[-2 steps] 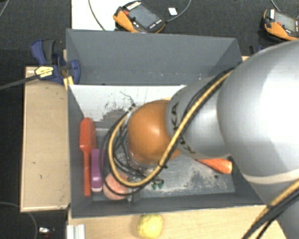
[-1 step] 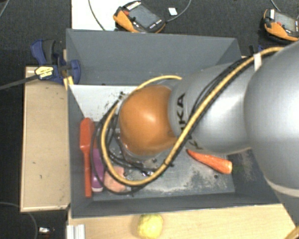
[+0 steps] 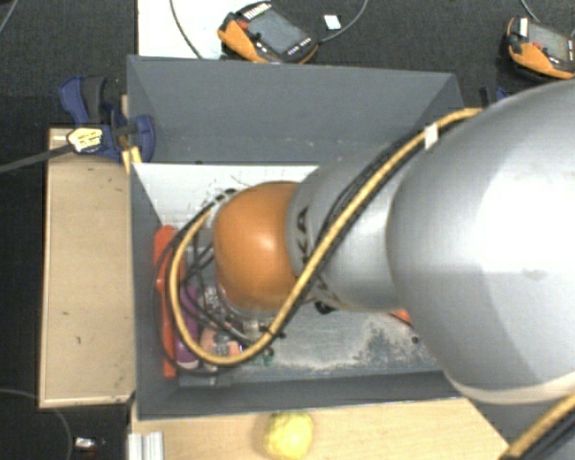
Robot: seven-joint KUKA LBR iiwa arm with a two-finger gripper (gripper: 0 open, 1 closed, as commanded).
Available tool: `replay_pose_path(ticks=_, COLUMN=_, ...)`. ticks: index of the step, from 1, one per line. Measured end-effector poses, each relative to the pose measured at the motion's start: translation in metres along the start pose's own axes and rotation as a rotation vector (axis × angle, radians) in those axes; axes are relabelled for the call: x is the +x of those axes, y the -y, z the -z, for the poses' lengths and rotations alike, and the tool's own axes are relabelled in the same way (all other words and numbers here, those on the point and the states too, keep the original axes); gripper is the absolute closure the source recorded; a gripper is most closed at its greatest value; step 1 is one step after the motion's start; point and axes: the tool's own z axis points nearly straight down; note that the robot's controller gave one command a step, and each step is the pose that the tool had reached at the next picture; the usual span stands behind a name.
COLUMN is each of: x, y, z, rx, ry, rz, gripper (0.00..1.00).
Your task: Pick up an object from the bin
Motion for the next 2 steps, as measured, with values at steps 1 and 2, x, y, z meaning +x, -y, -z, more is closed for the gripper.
replay_pose_path(ticks=1, x=-0.0008, y=0.0245, z=-0.0289, rx=-0.002, ry=0.014, rz=0.370, gripper=0.00)
replay_pose_path(ticks=2, x=0.0035, y=0.0323, z=-0.0298, rx=0.000, ry=0.000, rz=0.089, gripper=1.00)
